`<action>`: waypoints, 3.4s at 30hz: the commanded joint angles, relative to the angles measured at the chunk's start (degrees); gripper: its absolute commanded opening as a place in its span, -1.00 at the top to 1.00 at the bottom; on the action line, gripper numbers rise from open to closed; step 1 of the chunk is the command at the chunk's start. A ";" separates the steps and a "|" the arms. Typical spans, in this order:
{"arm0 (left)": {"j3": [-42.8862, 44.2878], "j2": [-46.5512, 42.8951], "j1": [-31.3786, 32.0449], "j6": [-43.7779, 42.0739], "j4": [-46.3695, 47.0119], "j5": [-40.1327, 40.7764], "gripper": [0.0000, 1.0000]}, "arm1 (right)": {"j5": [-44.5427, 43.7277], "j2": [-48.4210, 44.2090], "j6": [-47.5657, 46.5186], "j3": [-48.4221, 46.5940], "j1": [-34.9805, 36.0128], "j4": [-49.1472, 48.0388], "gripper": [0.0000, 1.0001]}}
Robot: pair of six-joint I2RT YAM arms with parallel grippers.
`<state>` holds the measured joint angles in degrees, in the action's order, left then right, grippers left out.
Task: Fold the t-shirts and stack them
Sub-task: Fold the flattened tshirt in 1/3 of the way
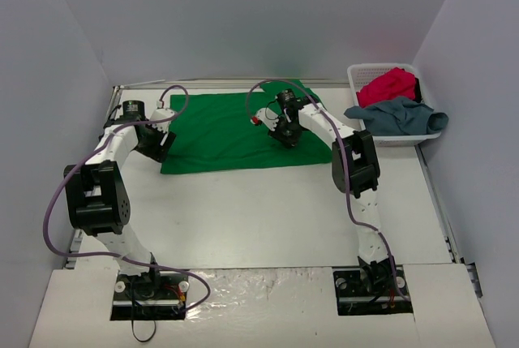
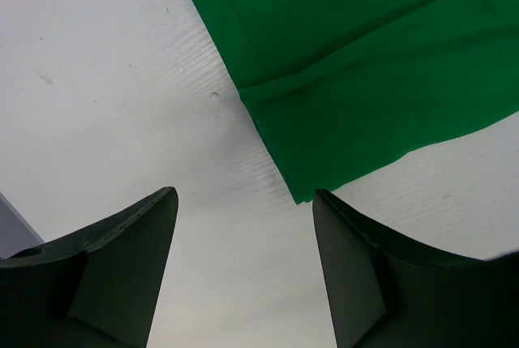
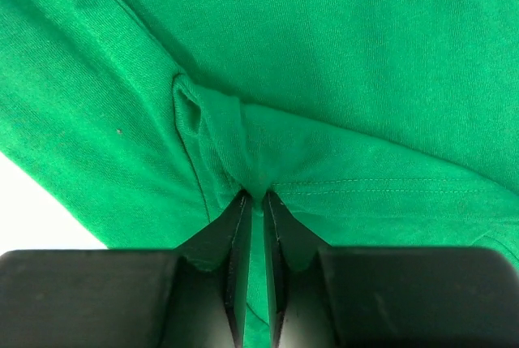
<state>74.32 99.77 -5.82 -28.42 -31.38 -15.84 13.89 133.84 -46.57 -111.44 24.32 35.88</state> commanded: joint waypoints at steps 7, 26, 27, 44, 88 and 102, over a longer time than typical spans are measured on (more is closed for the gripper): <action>1.53 -0.63 -0.77 0.30 -0.88 -1.39 -0.33 | -1.94 -3.50 -0.10 -2.12 -0.15 3.32 0.98; 0.03 -0.89 -0.77 0.04 -0.26 -1.66 -0.33 | -5.01 -1.05 -0.81 -11.42 2.23 4.11 1.00; -0.06 -0.89 -0.85 -0.05 -0.26 -1.65 -0.33 | -5.19 -0.69 -1.15 -11.96 2.31 4.20 1.00; -3.04 1.05 -1.82 -0.05 0.61 -1.30 -0.33 | -12.81 14.60 -1.88 -25.32 5.83 -5.10 0.82; -6.12 -8.98 -1.82 2.50 -0.35 -6.23 -0.34 | -20.83 -10.44 9.56 10.19 7.41 -14.52 1.00; -7.00 -7.04 -1.82 2.41 0.70 -5.61 -0.34 | -18.90 -3.59 9.83 7.03 6.45 -14.43 1.00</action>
<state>67.57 93.01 -7.16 -26.50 -31.22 -21.15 -5.76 128.99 -37.45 -101.80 31.29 20.08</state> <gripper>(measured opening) 0.669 0.001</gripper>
